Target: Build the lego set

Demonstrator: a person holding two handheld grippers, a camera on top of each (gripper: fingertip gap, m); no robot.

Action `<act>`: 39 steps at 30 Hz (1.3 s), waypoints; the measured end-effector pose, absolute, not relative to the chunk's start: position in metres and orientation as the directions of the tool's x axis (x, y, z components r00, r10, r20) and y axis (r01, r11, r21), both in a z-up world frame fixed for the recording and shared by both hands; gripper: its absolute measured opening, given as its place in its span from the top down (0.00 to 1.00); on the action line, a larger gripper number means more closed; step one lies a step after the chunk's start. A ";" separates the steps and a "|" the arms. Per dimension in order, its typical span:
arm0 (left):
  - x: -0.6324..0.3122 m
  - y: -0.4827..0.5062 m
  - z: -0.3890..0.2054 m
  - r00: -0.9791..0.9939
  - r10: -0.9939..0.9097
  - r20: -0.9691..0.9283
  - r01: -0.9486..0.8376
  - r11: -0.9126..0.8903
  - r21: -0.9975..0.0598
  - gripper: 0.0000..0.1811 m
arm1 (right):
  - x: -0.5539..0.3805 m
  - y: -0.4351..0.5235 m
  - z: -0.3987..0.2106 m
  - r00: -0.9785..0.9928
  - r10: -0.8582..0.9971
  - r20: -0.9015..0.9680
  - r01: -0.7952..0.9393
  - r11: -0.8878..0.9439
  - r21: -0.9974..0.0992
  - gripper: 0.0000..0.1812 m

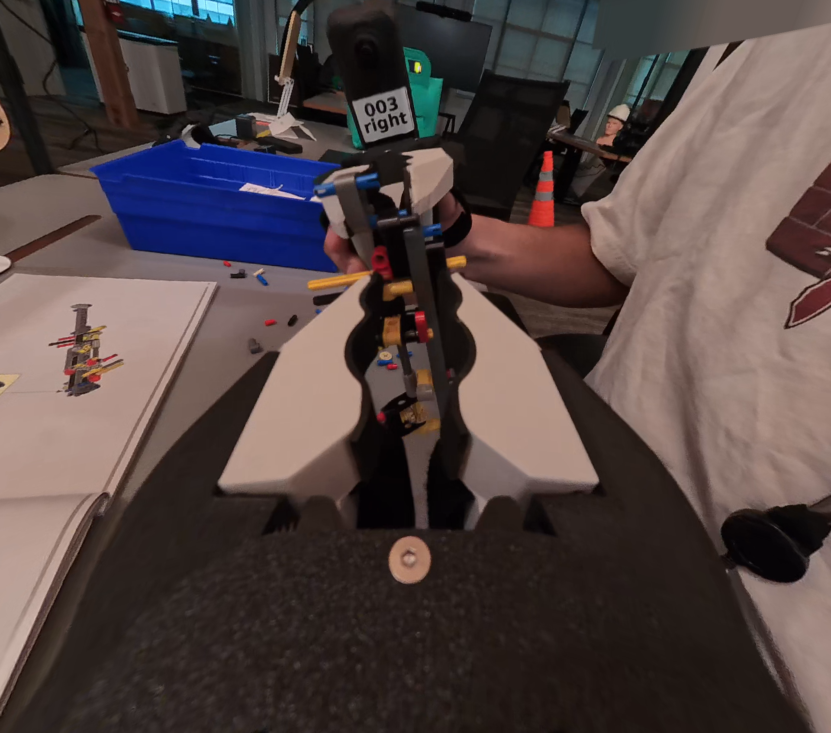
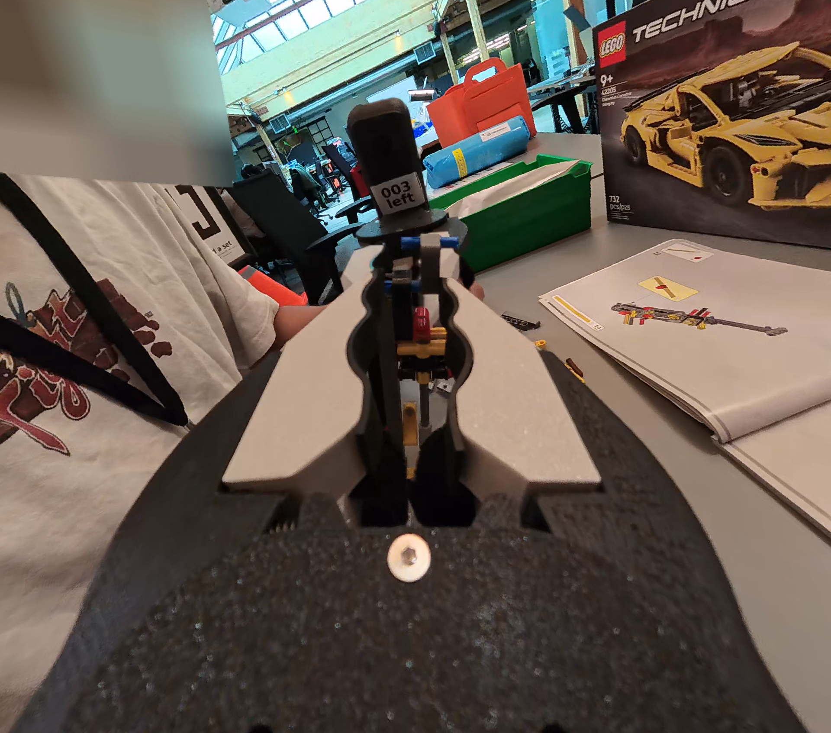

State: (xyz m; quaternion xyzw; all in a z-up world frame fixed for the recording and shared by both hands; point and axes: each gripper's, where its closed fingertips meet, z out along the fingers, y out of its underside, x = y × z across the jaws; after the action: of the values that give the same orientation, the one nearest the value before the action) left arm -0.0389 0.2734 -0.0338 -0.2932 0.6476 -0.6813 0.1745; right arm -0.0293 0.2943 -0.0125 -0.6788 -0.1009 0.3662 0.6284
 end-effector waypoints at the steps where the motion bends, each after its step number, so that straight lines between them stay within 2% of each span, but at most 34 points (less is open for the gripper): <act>1: -0.039 0.274 -0.035 -0.764 -0.622 0.173 -0.144 -0.097 -0.985 0.85 | -0.030 0.295 -0.012 0.711 0.600 -0.367 -0.319 -0.190 -0.929 0.87; 2: -0.038 0.275 -0.035 -0.758 -0.628 0.176 -0.147 -0.098 -0.984 0.82 | -0.030 0.295 -0.012 0.715 0.598 -0.361 -0.311 -0.190 -0.931 0.87; 6: -0.032 0.277 -0.040 -0.718 -0.669 0.193 -0.173 -0.097 -0.980 0.61 | -0.034 0.297 -0.011 0.726 0.599 -0.338 -0.284 -0.186 -0.941 0.87; 10: -0.031 0.266 -0.052 -0.731 -0.635 0.249 -0.249 -0.092 -0.964 0.52 | -0.035 0.301 -0.012 0.746 0.586 -0.316 -0.267 -0.172 -0.948 0.87; 12: -0.026 0.264 -0.059 -0.710 -0.651 0.269 -0.282 -0.087 -0.955 0.54 | -0.035 0.301 -0.010 0.735 0.595 -0.326 -0.291 -0.157 -0.944 0.88; 17: -0.024 0.262 -0.058 -0.710 -0.618 0.339 -0.308 -0.160 -0.938 0.65 | -0.030 0.297 -0.006 0.708 0.608 -0.359 -0.353 -0.135 -0.926 0.88; 25: -0.030 0.259 -0.063 -0.730 -0.599 0.328 -0.320 -0.125 -0.939 0.63 | -0.028 0.290 -0.011 0.705 0.611 -0.361 -0.362 -0.129 -0.923 0.88; 27: -0.029 0.262 -0.063 -0.722 -0.600 0.343 -0.335 -0.131 -0.933 0.67 | -0.029 0.288 -0.011 0.696 0.619 -0.364 -0.364 -0.133 -0.922 0.88; 32: -0.027 0.260 -0.061 -0.715 -0.634 0.296 -0.295 -0.110 -0.949 0.68 | -0.032 0.285 -0.007 0.686 0.632 -0.360 -0.372 -0.119 -0.920 0.87; 39: -0.025 0.258 -0.060 -0.719 -0.612 0.329 -0.306 -0.147 -0.941 0.68 | -0.031 0.283 -0.008 0.707 0.625 -0.331 -0.295 -0.164 -0.941 0.87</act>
State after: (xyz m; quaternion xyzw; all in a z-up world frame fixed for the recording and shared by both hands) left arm -0.0251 0.2578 -0.0603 -0.3568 0.6429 -0.6681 0.1146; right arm -0.0310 0.2832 -0.0076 -0.6712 -0.1228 0.3625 0.6349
